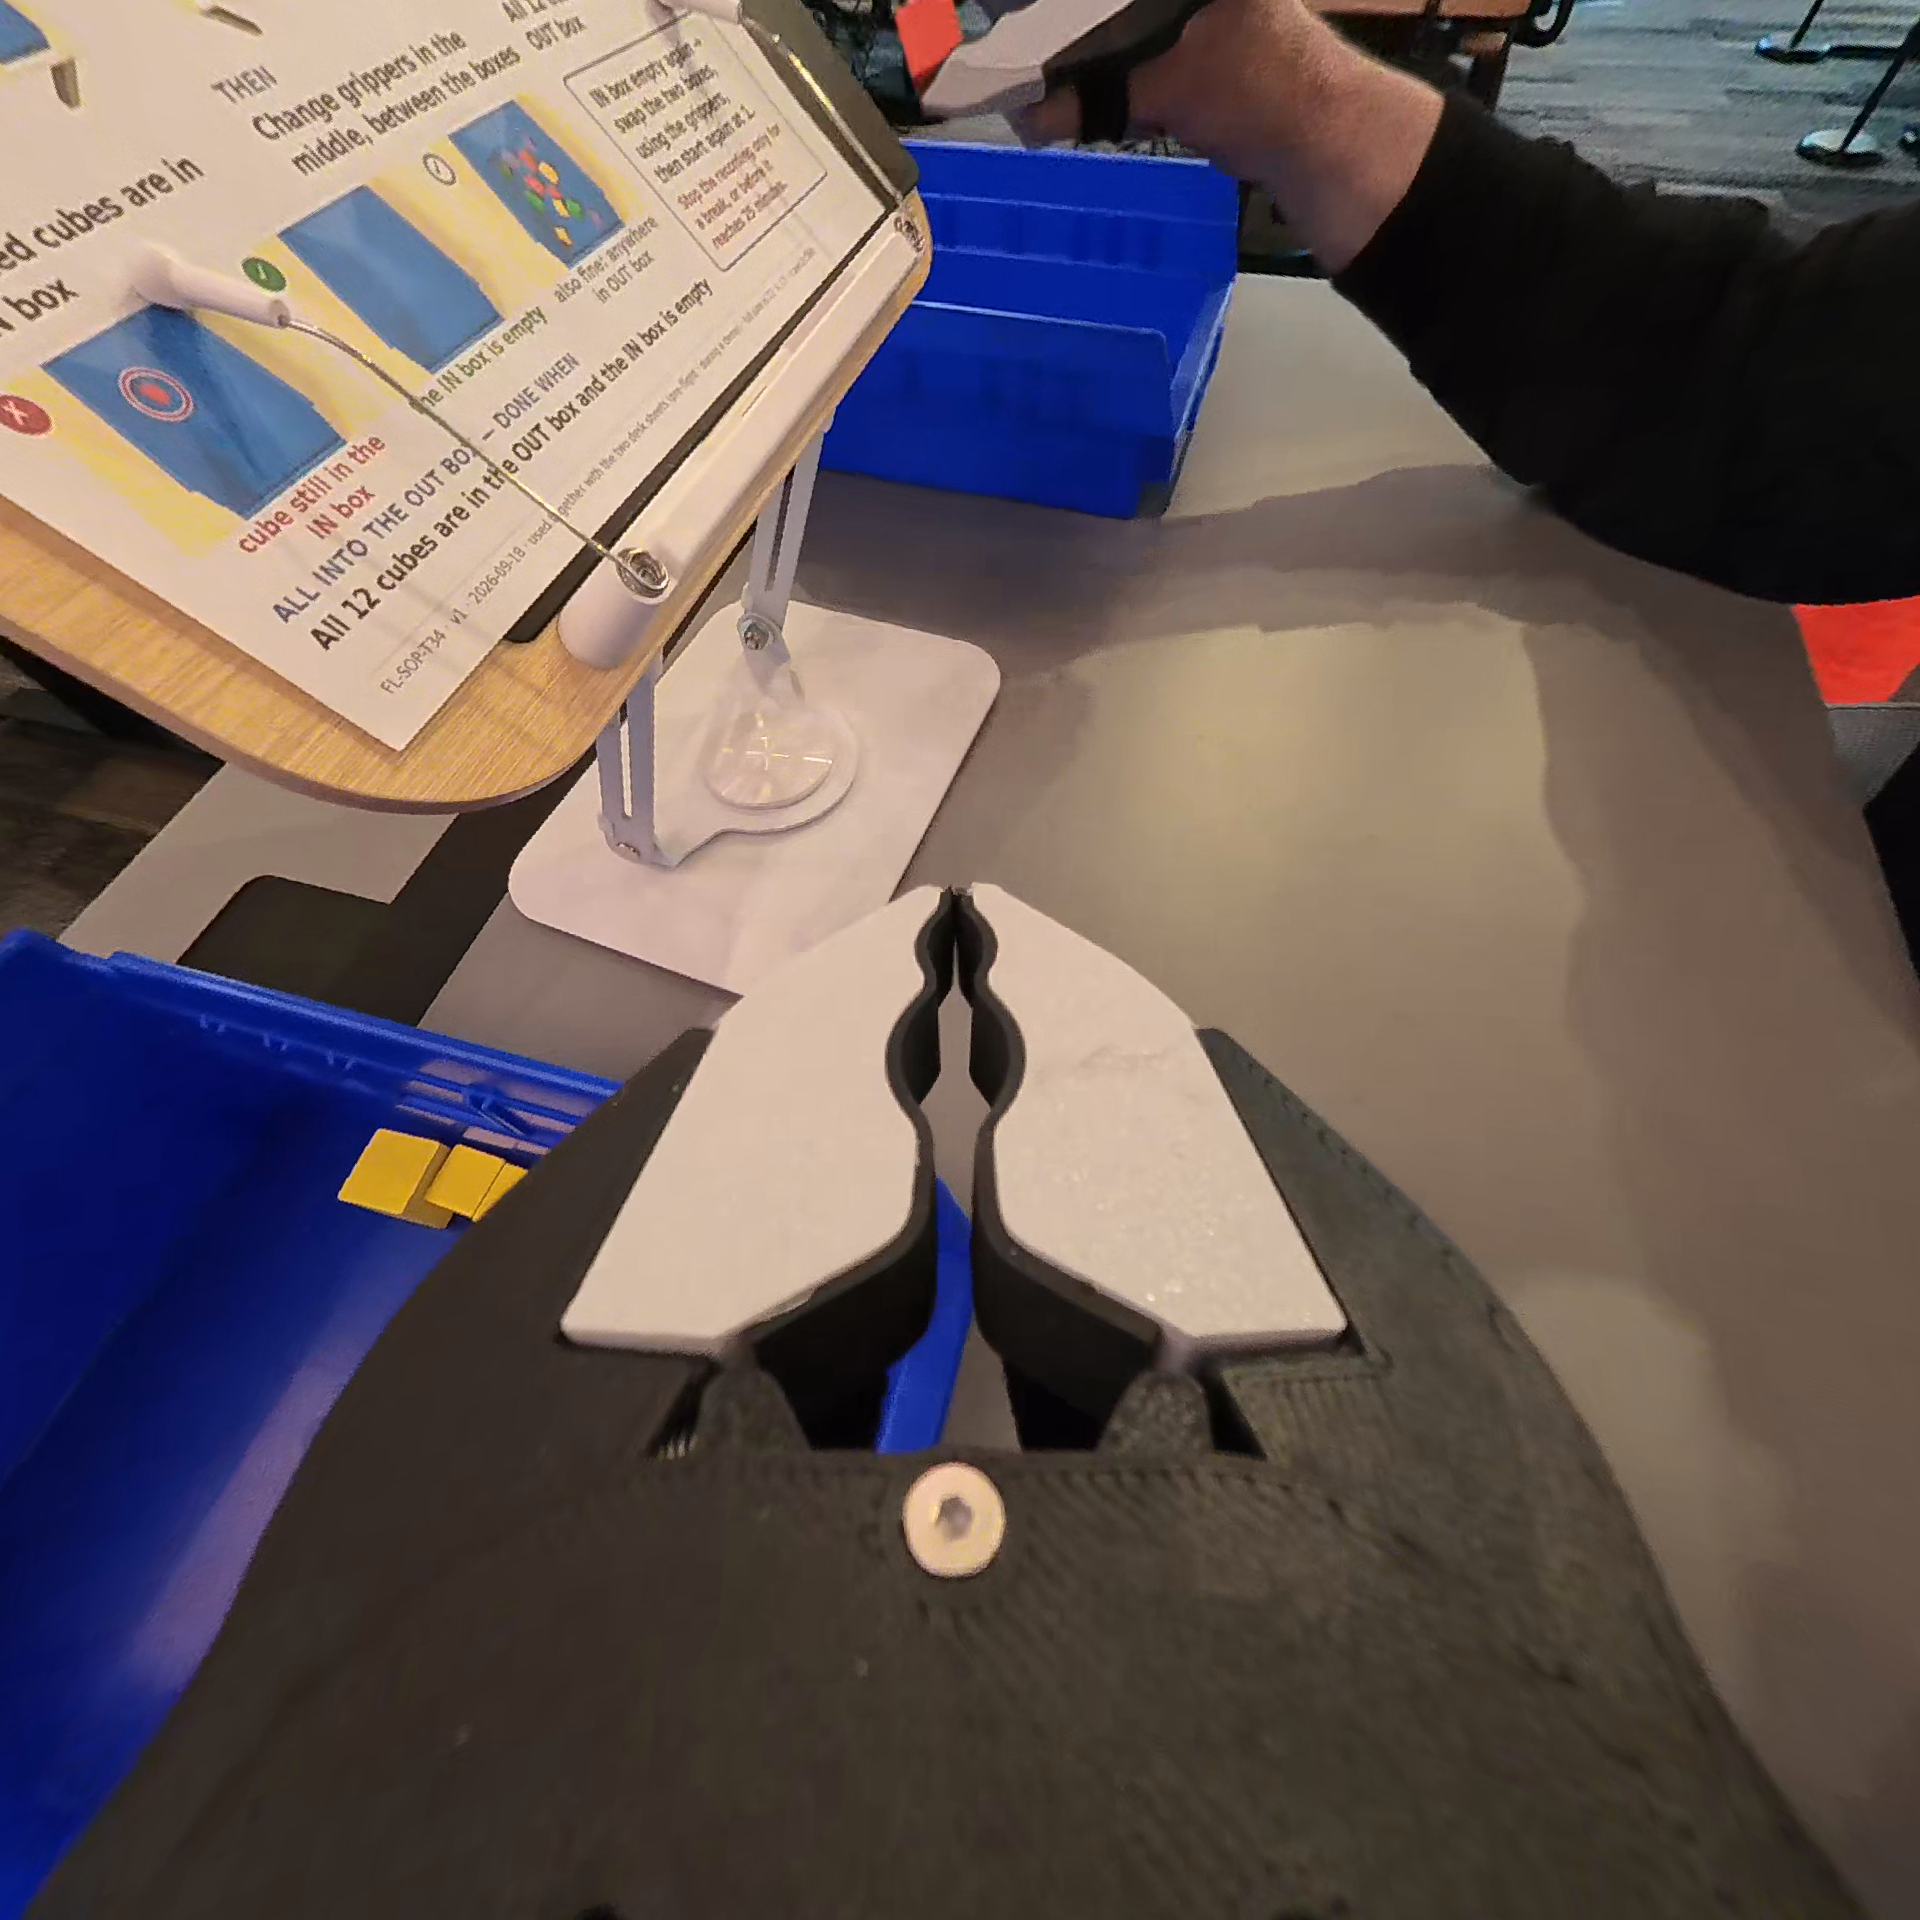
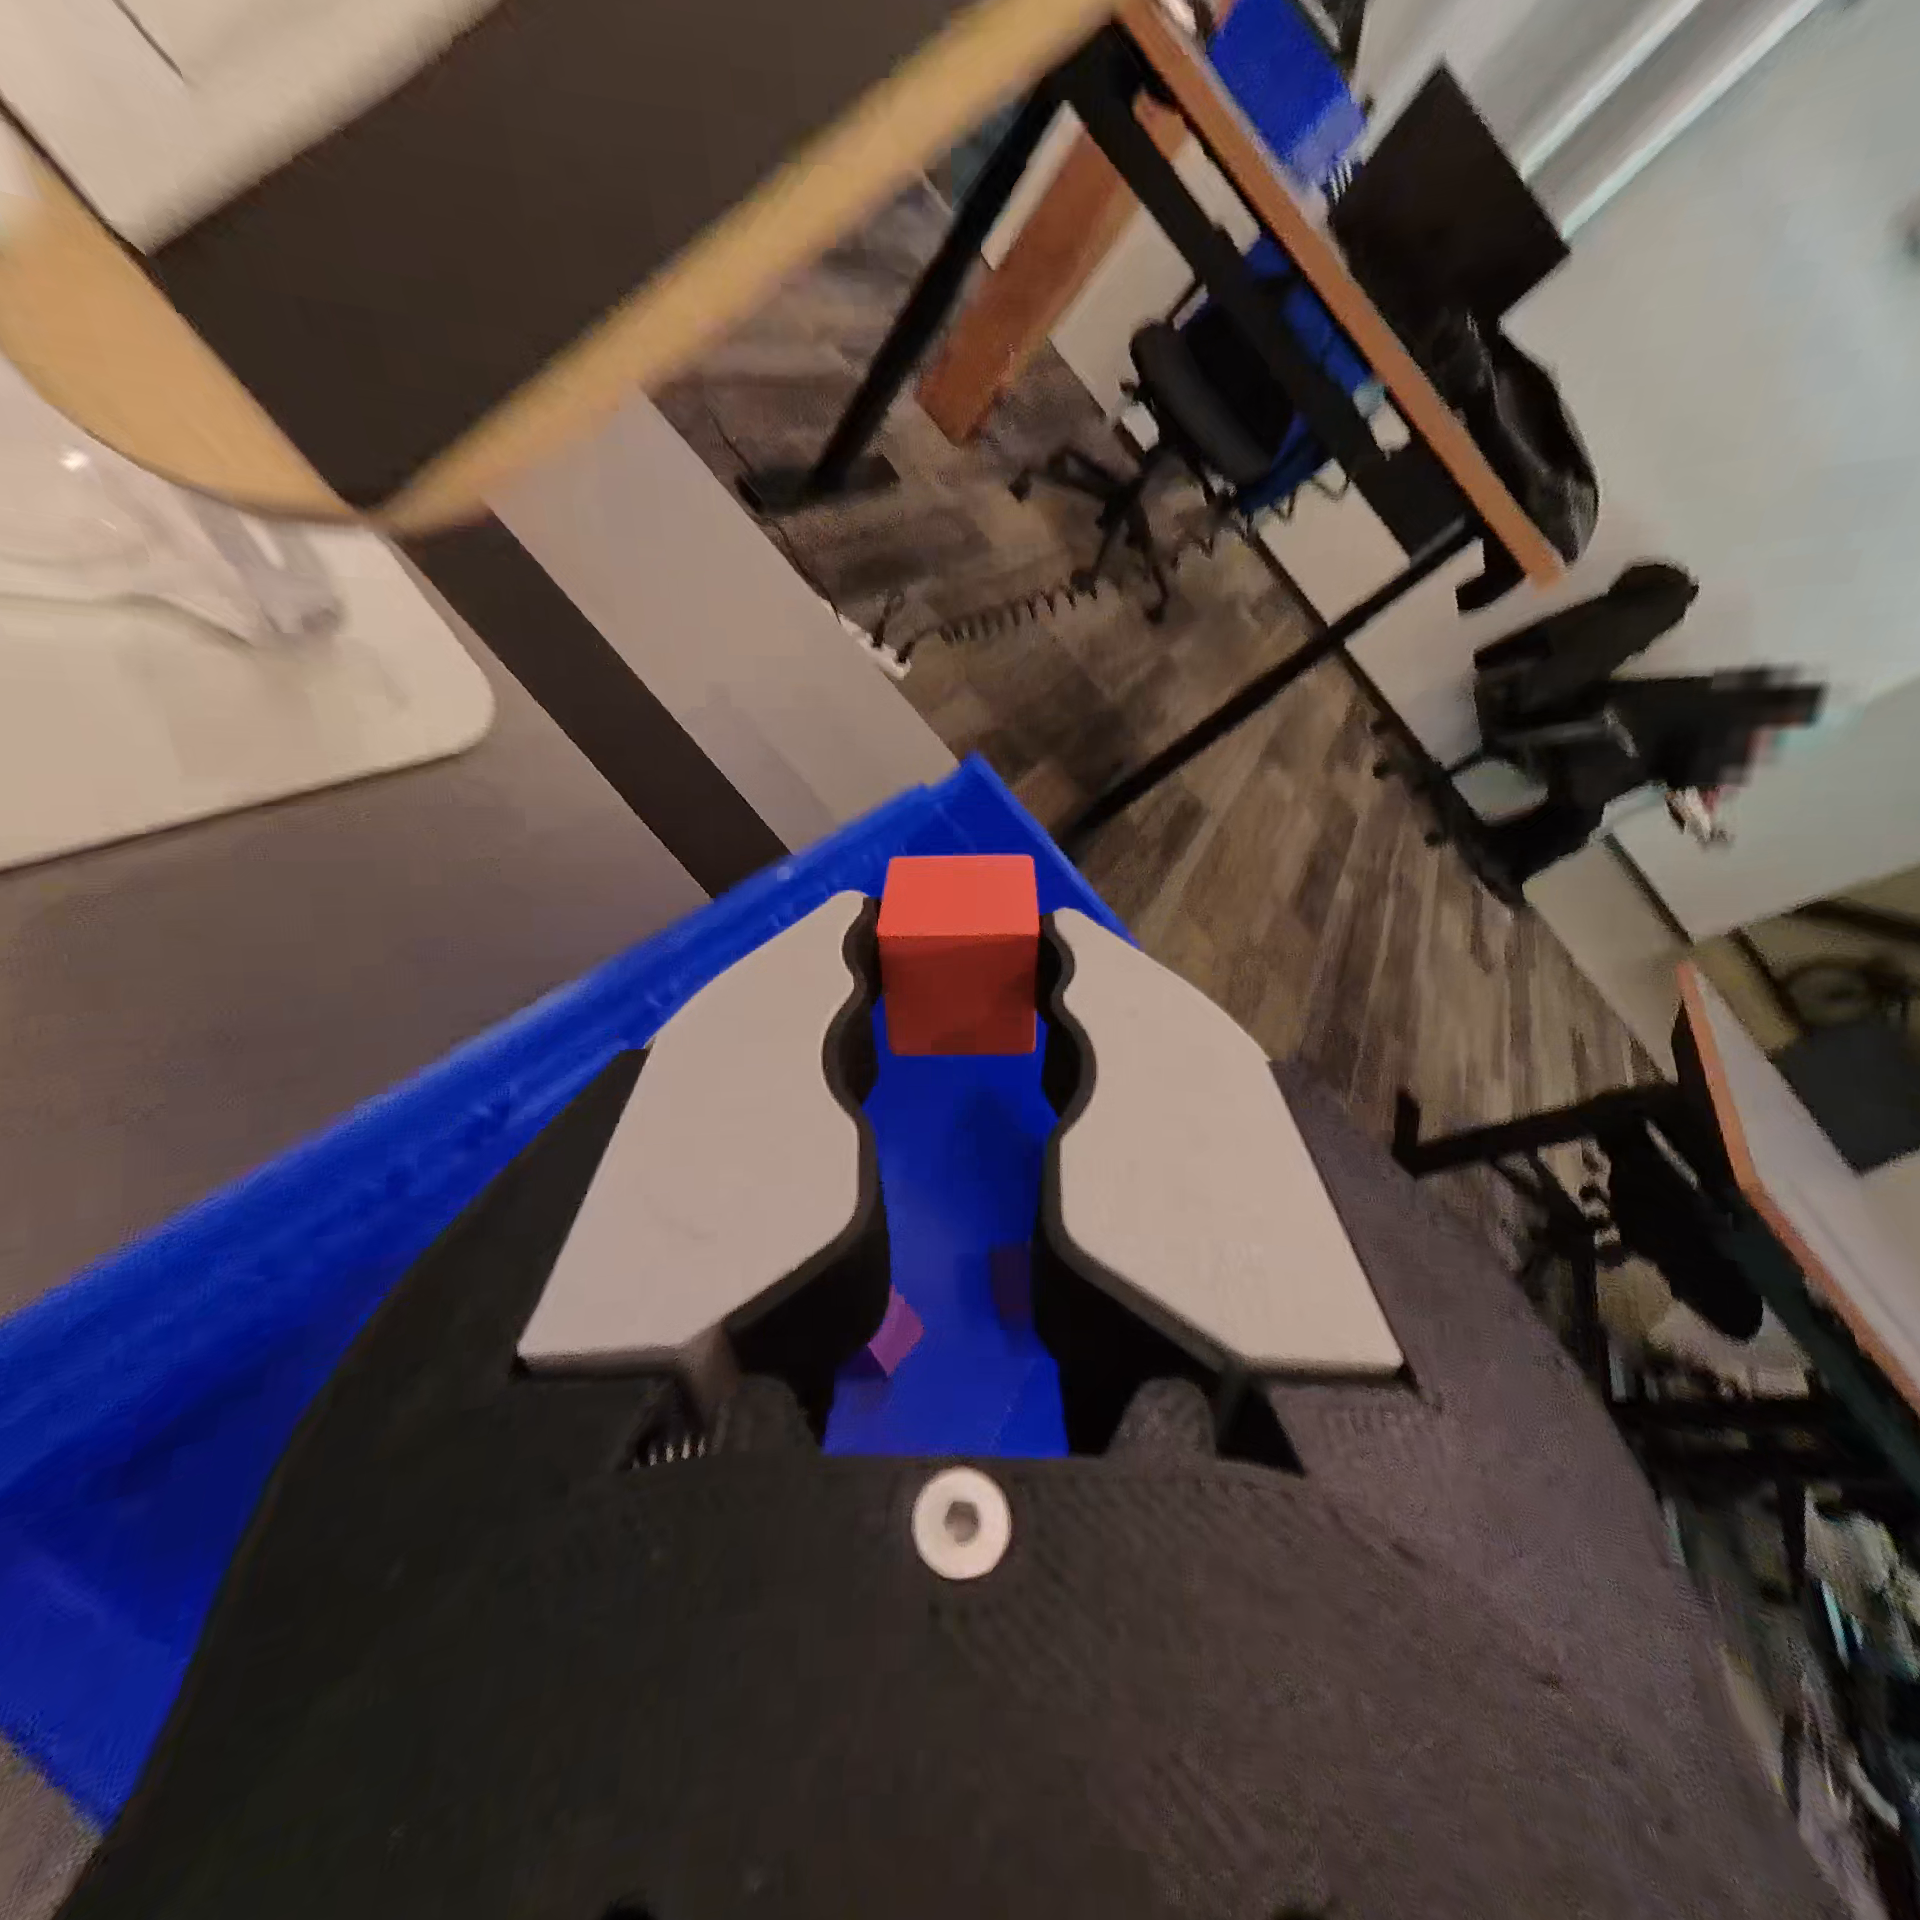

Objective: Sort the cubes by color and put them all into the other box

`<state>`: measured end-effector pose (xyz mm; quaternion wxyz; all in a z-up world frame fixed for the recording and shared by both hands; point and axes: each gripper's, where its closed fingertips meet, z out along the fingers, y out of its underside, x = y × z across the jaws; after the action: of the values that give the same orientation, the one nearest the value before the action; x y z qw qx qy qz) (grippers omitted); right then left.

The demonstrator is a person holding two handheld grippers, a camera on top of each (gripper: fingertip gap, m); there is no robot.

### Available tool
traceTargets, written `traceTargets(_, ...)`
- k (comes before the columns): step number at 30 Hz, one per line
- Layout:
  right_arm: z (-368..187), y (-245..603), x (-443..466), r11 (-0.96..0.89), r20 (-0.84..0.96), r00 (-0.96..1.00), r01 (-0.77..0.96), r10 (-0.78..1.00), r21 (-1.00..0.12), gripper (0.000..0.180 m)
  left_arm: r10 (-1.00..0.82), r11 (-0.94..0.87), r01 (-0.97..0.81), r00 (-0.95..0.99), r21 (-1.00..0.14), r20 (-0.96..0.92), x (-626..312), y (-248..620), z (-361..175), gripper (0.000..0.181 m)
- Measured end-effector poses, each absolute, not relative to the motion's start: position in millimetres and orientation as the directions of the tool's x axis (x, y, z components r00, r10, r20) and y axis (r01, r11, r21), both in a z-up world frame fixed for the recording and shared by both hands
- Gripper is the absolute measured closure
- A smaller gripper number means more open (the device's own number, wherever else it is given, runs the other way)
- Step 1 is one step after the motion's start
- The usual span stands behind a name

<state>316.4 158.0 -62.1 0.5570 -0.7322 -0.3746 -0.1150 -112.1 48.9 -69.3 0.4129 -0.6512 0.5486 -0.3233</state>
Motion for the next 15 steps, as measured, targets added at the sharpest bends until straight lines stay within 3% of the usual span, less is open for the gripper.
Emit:
traceTargets(3,-89.2,170.2,344.3,-0.243,0.517,0.753,0.635,0.406,-0.733,0.151,-0.978,-0.065,-0.468,0.207,-0.881,-0.038,-116.5,51.9,-74.0,0.181)
traceTargets(7,-104.7,176.6,364.4,-0.341,0.464,0.803,0.584,0.374,-0.737,0.128,-0.972,-0.083,-0.474,0.232,-0.877,-0.033,-124.1,56.8,-79.2,0.181)
traceTargets(15,-75.4,168.0,340.3,-0.253,0.492,0.781,0.601,0.384,-0.758,0.145,-0.959,-0.106,-0.473,0.280,-0.874,-0.035,-140.9,64.2,-83.3,0.181)
